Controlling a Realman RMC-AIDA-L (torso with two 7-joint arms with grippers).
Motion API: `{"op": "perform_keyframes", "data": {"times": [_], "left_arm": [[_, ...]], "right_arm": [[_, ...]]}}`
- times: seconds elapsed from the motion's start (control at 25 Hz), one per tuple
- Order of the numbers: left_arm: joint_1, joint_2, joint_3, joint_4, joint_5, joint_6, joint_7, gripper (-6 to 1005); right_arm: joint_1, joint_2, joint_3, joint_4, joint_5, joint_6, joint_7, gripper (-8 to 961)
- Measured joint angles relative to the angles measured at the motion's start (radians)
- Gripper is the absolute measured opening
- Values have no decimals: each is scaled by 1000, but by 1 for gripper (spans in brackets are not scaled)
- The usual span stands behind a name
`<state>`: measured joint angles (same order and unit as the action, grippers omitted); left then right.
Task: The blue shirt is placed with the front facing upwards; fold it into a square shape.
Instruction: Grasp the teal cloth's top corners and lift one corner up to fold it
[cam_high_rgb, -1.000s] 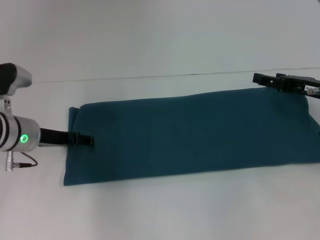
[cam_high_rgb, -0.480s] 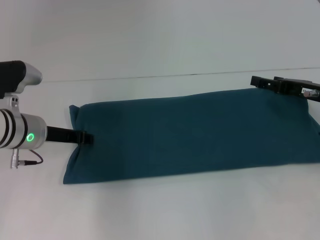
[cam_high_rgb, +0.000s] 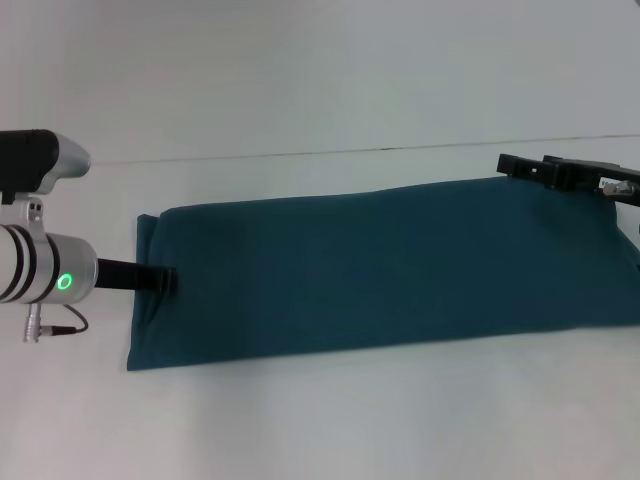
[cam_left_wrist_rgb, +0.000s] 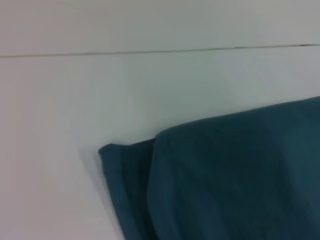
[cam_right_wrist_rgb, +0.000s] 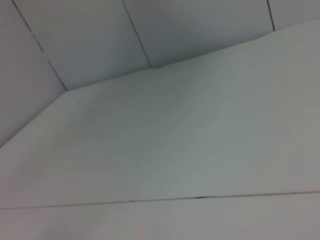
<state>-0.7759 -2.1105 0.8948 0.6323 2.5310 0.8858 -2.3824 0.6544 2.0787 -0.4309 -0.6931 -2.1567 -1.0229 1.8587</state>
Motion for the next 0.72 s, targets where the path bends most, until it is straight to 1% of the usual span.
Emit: {"op": "perform_keyframes", "data": {"times": [0.16,0.2,0.32,0.4,0.48,0.6,0.72], "left_arm": [[9,-10,8,47,5,18,1,1],[15,-13,9,67,7,28,0,1],[54,-33,9,183,5,85,-8,0],[73,-39,3,232,2,109,-15,0],[84,-39,-1,255,1,125,-27,0],[92,-35,-3,260,5,133,-55,1],[98,-32,-3,255,8,131,-76,48]], "right_arm": [[-2,1,0,2,0,-5,1,870],[-4,2,0,2,0,-6,1,870],[-9,2,4,3,1,-6,2,870],[-10,1,5,3,1,-6,2,870],[-10,0,5,3,1,-6,2,870],[-10,0,6,3,1,-7,2,870],[-10,0,5,3,2,-7,2,870]]}}
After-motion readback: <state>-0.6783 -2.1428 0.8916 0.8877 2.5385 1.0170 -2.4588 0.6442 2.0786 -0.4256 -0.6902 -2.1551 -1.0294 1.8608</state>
